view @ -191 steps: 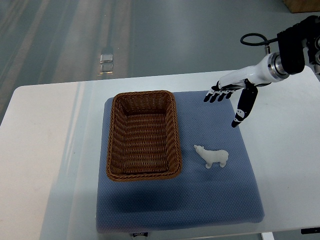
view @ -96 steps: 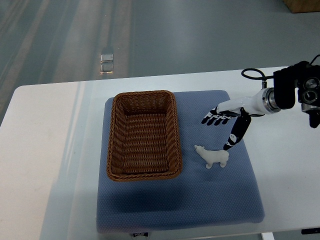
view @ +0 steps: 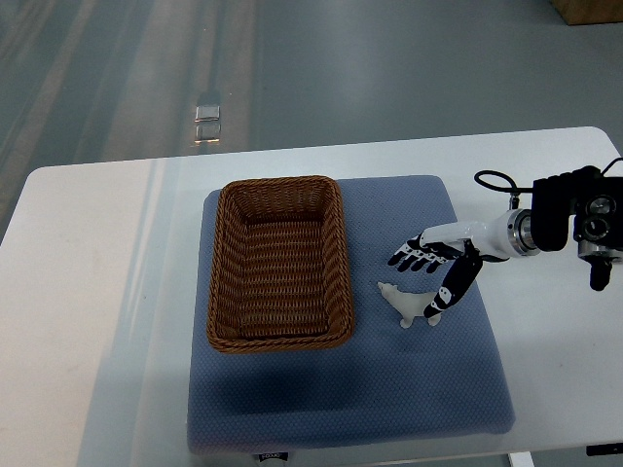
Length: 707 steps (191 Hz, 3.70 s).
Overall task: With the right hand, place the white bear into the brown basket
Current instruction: 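Close the right hand fingers around the white bear, then lift the bear with the right hand and carry it above the basket, then lower the held bear into the brown basket and open the right hand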
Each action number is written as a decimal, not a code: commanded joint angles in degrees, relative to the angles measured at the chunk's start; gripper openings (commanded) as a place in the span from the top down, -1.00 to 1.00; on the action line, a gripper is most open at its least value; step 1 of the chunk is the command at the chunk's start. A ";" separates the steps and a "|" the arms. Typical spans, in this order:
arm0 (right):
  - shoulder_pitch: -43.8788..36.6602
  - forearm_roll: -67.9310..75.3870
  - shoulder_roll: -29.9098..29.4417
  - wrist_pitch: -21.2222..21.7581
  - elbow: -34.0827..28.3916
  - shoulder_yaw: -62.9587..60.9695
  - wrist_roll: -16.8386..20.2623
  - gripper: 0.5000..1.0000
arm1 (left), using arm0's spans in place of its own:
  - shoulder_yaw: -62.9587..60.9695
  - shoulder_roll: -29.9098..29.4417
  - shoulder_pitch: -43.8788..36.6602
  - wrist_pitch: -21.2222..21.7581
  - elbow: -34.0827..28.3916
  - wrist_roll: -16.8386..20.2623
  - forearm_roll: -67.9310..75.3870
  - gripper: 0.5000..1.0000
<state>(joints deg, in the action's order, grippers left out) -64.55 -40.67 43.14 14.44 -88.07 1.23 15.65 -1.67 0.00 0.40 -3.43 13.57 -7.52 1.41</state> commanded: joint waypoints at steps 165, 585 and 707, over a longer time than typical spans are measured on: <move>6.90 -5.56 -3.33 -6.01 0.97 -0.44 -0.01 0.09 | 0.00 0.00 0.04 0.01 0.14 -0.04 -0.09 -1.00; -7.08 -15.49 -40.95 -16.03 31.12 3.70 -8.62 1.00 | 0.00 0.00 0.04 0.01 0.23 -0.04 0.00 -1.00; -4.79 -18.13 -42.88 -15.59 34.63 7.47 -9.15 0.86 | 0.00 0.00 0.04 0.01 0.32 -0.04 0.00 -1.00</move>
<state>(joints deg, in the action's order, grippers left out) -69.35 -58.75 0.27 -1.32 -53.56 8.62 6.44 -1.68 0.00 0.44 -3.43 13.80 -7.56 1.41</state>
